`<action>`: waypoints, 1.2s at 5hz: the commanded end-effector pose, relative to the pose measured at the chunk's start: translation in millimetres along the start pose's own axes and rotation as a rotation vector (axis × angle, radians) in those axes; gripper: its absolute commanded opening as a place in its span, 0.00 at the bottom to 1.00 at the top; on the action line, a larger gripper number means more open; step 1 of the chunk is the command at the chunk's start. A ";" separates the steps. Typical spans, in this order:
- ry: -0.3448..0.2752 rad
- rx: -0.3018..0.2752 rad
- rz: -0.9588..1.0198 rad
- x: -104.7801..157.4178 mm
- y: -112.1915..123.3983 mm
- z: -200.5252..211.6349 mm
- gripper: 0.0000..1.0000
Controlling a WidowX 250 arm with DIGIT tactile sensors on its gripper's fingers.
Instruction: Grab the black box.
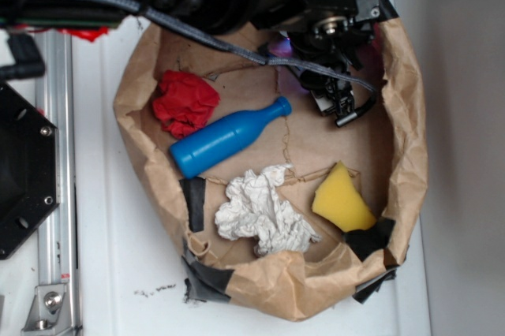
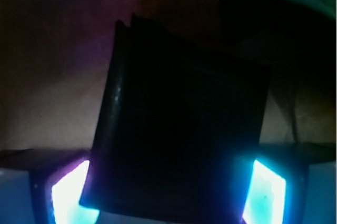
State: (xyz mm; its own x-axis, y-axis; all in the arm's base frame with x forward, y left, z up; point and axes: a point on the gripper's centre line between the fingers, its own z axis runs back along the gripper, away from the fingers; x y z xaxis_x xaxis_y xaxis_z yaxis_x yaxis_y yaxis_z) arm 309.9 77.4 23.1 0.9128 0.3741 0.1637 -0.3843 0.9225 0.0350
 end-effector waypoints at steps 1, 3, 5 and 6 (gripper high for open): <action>-0.029 0.009 0.138 22.0 47.5 18.0 0.75; 0.003 -0.046 0.065 15.9 38.7 21.6 0.00; 0.026 -0.116 -0.344 -13.6 -3.8 114.4 0.00; -0.025 -0.088 -0.407 -23.4 -20.3 148.5 0.00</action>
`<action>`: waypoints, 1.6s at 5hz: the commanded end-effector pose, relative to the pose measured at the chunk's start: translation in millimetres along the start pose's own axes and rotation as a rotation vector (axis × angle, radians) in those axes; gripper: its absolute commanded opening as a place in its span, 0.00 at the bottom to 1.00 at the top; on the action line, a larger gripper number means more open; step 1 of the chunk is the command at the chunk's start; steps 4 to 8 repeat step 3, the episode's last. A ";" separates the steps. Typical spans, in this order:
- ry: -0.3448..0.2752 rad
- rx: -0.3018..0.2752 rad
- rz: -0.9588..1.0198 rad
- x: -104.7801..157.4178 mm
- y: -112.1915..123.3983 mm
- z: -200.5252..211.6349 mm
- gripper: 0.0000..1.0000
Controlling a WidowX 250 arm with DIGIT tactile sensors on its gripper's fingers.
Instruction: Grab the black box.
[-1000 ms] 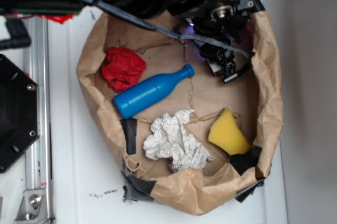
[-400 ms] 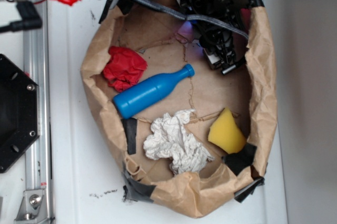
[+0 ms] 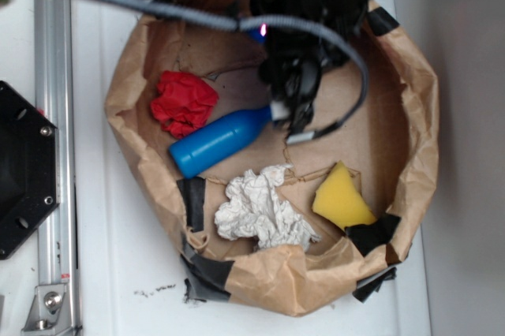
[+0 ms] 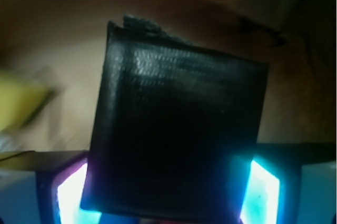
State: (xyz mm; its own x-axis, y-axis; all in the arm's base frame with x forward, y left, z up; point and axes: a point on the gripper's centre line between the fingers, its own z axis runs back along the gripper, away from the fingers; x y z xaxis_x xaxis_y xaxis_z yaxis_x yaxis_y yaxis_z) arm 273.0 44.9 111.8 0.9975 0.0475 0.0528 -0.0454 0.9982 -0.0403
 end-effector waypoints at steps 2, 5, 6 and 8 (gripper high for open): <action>-0.110 0.134 -0.116 1.1 -25.6 55.3 0.00; -0.071 0.194 -0.090 -3.6 -25.1 52.7 0.00; -0.071 0.194 -0.090 -3.6 -25.1 52.7 0.00; -0.071 0.194 -0.090 -3.6 -25.1 52.7 0.00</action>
